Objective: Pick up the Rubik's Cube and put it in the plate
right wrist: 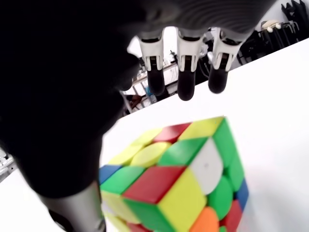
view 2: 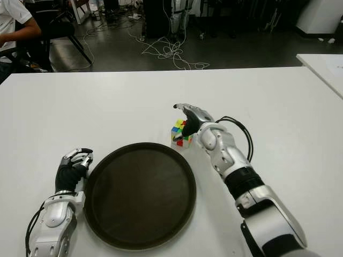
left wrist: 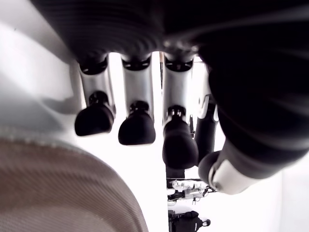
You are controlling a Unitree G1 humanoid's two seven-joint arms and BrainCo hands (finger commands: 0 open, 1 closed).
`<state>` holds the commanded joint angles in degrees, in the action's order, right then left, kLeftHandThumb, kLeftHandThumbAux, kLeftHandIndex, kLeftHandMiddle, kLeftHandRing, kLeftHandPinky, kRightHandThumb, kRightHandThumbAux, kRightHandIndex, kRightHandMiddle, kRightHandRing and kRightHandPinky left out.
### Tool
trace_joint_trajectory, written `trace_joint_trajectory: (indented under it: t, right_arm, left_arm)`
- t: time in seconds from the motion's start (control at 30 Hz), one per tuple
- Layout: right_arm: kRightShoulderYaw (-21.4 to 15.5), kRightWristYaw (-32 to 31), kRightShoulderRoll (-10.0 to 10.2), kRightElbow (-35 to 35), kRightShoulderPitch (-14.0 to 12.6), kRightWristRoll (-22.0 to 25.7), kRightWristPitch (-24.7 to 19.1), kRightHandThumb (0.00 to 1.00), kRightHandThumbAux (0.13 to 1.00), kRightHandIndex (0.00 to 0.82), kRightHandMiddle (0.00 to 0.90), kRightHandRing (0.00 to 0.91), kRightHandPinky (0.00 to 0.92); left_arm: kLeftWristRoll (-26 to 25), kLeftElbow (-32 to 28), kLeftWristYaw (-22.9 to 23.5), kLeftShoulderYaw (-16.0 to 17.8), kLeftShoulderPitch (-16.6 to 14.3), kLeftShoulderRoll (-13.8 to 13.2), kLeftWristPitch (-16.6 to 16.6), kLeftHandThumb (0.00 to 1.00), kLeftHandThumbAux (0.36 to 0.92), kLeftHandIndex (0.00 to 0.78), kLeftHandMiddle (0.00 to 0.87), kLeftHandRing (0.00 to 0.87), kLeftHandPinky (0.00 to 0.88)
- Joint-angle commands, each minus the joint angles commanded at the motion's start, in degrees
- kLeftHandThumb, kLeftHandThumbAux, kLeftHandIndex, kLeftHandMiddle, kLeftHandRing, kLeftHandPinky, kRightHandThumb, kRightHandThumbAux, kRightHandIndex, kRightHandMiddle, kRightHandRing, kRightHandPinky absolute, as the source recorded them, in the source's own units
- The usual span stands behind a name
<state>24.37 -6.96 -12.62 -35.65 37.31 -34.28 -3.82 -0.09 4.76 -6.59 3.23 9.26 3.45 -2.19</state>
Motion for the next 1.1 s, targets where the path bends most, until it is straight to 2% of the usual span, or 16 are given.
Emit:
trace_joint_trajectory:
  t: [0.27,0.57,0.8,1.1]
  right_arm:
    - [1.5,0.5,1.1,-3.0,1.4,-0.8,0.6,0.000,0.904,0.049,0.119,0.139,0.163]
    - [2.5,-0.8,1.2,-3.4,1.7,-1.3,0.7,0.000,0.857,0.060,0.113,0.125,0.121]
    - [2.5,-1.5,1.6,-3.5,1.5,-0.8,0.7,0.000,0.862,0.060,0.130,0.151,0.129]
    - [4.0,-1.8,0.7,-4.1,1.9,-2.3,2.7,0.000,0.859,0.046,0.107,0.113,0.097]
  left_arm:
    - [0.3,0.8,-0.1,0.0,-0.1,0.0,1.0,0.709,0.705,0.444,0.805,0.813,0.800]
    - [0.6,0.9,-0.2,-0.1,-0.1,0.2,1.4,0.710,0.705,0.444,0.807,0.813,0.799]
    - [0.7,0.4,-0.5,-0.2,0.1,0.7,1.2,0.709,0.704,0.444,0.815,0.819,0.807]
    - [0.9,0.7,-0.8,0.0,0.0,0.8,1.1,0.708,0.704,0.444,0.809,0.816,0.803]
